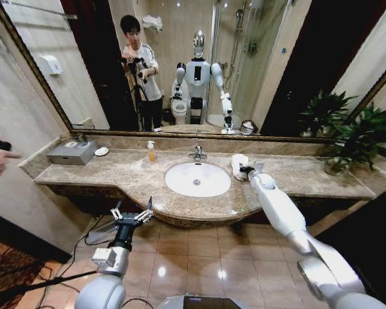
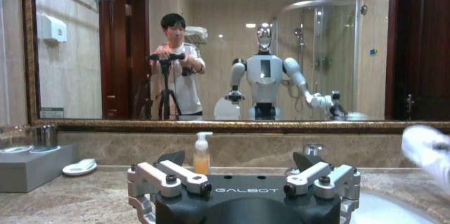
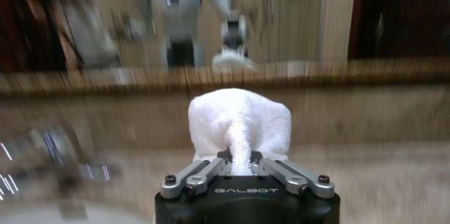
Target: Pick up the towel from the sink counter and wipe the mirror surface.
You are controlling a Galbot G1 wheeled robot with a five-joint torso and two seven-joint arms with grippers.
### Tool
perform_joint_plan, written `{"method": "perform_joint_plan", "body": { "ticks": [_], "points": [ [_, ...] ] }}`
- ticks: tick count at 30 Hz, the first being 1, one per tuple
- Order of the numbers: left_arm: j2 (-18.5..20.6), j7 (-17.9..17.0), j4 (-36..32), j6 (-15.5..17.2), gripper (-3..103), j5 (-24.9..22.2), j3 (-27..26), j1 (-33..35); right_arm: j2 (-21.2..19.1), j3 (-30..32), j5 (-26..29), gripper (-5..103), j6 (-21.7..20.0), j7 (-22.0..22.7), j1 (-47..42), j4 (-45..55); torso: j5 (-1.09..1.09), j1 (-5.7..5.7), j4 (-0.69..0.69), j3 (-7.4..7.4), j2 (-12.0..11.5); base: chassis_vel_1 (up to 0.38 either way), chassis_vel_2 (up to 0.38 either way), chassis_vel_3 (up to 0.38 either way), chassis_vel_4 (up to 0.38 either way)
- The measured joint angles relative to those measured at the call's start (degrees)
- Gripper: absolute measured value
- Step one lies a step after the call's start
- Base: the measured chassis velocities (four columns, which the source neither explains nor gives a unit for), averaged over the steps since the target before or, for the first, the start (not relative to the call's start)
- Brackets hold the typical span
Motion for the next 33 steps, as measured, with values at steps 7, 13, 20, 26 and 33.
{"method": "perform_joint_plan", "body": {
  "ticks": [7,13,20,26,33],
  "points": [
    [0.0,0.0,0.0,0.0,100,0.0,0.0,0.0,-1.2,10.5,-0.6,10,-1.0,0.0,-12.2,22.2,-0.01,-0.02,-0.04,-0.01,0.0,0.0,0.0,0.0,0.0],
    [0.0,0.0,0.0,0.0,100,0.0,0.0,0.0,0.5,15.3,-2.5,10,-0.5,0.0,-18.6,30.5,0.0,-0.02,-0.02,-0.01,0.0,0.0,0.0,0.0,0.0],
    [0.0,0.0,0.0,0.0,100,0.0,0.0,0.0,0.4,16.6,-1.6,10,-2.6,0.4,-21.1,35.6,0.0,-0.02,-0.01,-0.01,0.0,0.0,0.0,0.0,0.0],
    [0.0,0.0,0.0,0.0,100,0.0,0.0,0.0,-0.1,16.6,-1.3,10,-3.8,1.1,-21.5,38.2,-0.01,-0.02,-0.02,-0.01,0.0,-0.031,0.03,0.029,-0.034],
    [0.0,0.0,0.0,0.0,100,0.0,0.0,0.0,1.2,15.5,-1.7,10,-4.1,1.7,-21.6,39.2,0.0,0.02,0.0,0.01,0.0,-0.075,0.086,0.095,-0.083]
  ]
}}
